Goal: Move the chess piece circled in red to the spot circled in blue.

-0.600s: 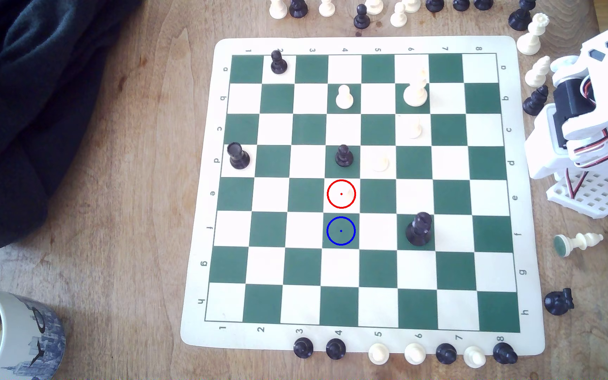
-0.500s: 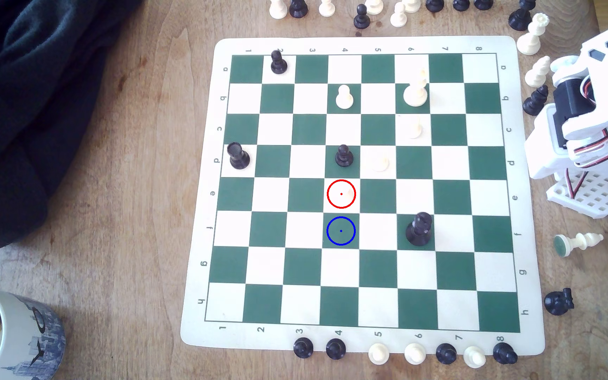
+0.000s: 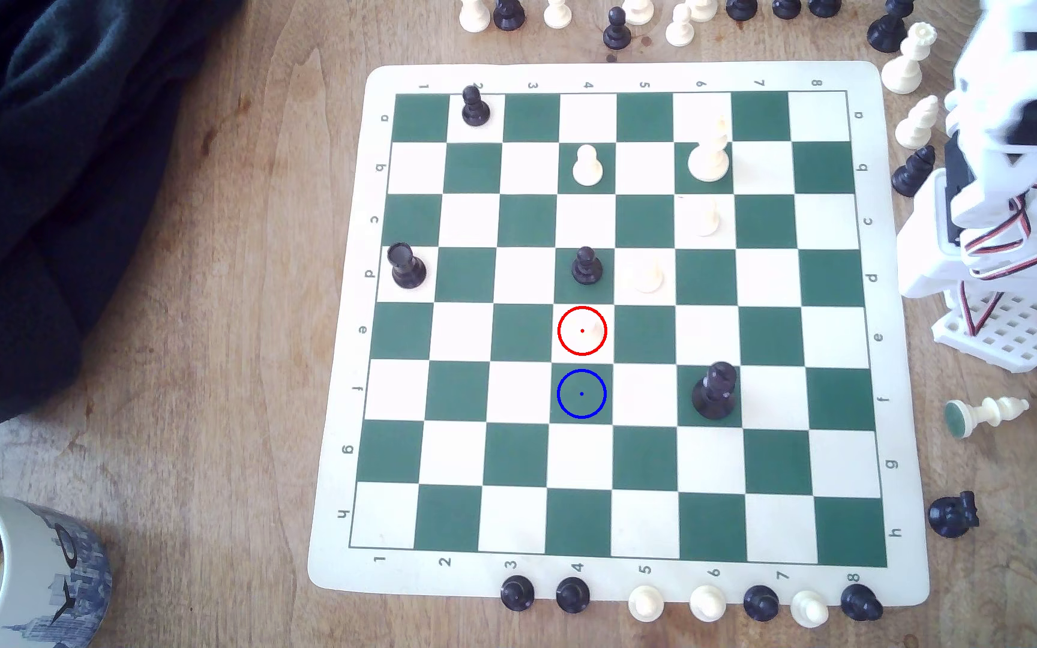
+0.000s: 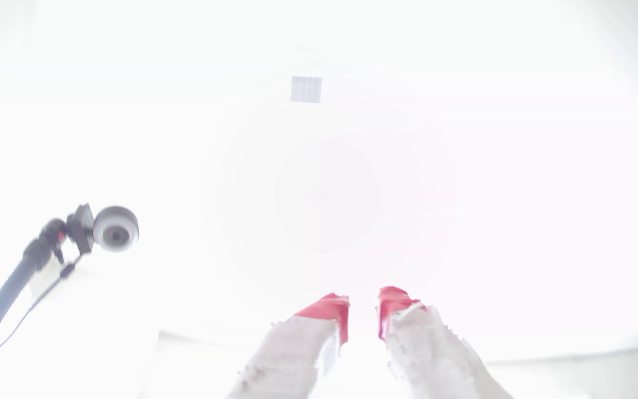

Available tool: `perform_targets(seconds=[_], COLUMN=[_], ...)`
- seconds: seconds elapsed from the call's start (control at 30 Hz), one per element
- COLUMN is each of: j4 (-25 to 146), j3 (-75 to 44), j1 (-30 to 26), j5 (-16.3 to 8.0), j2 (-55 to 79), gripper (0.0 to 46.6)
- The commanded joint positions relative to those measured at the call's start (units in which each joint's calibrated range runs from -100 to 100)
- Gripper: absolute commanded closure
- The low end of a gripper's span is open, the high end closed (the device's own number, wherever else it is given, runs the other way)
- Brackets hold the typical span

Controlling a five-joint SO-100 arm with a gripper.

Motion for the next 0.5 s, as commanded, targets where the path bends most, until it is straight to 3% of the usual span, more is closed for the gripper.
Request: perform_targets(seconds=[0.0,0.27,0.37,0.4,0.43,0.47], j4=[8.4,57.5,69.7,72.6,76.2,77.9], j3=[1.0,-11.5,-15.3,-17.0,-18.9,-20.0], j1=[0.3,1.9,2.0,1.9,1.9,1.7], j5=[-0.1,-0.3,-0.3,-0.8,-3.1,-3.2], j2=[-0.2,-0.1,0.8,1.1,1.1,1.4], gripper=[42.4,42.6,46.4,46.4,46.4,46.4])
